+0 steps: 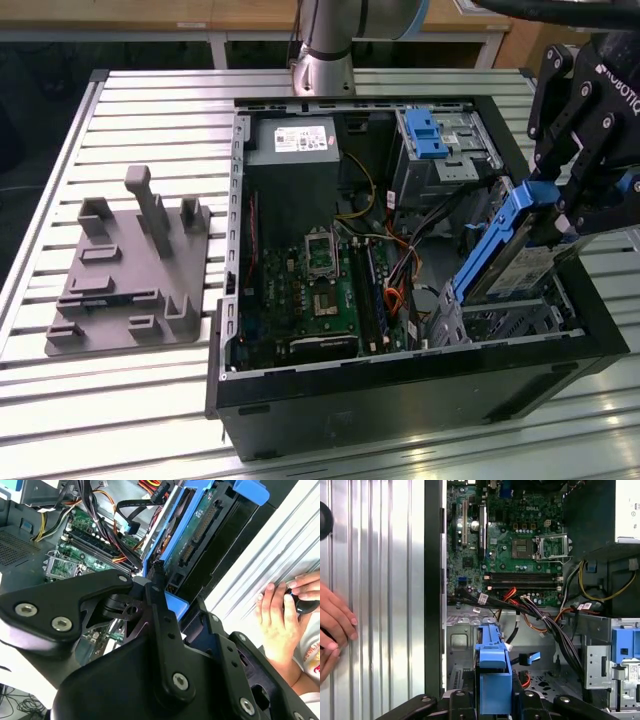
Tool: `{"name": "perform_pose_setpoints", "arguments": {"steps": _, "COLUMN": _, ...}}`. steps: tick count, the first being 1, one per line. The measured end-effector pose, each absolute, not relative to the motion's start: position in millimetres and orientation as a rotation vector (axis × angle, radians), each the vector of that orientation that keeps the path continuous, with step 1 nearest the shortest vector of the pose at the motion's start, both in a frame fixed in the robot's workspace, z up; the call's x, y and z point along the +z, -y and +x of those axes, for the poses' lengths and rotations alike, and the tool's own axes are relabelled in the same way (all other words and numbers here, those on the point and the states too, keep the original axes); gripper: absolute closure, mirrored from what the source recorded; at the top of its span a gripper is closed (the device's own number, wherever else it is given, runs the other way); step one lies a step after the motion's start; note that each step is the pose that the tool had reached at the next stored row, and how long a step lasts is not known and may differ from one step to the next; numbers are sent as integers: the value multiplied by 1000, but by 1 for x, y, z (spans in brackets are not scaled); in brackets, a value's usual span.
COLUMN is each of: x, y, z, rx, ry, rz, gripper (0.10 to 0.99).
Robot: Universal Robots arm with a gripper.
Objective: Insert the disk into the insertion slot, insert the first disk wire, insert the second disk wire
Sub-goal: 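Insert the disk into the insertion slot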
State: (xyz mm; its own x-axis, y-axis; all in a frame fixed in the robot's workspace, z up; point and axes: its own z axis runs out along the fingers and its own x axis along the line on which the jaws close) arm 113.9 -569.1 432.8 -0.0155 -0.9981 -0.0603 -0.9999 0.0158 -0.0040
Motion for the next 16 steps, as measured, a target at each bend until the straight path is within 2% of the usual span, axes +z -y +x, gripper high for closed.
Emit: {"name": "perform_pose_setpoints", "arguments": {"steps": 16, "x": 405, "y": 569, "z": 114, "rx": 61, "ry": -2206, "rz": -2171, "gripper": 722}}
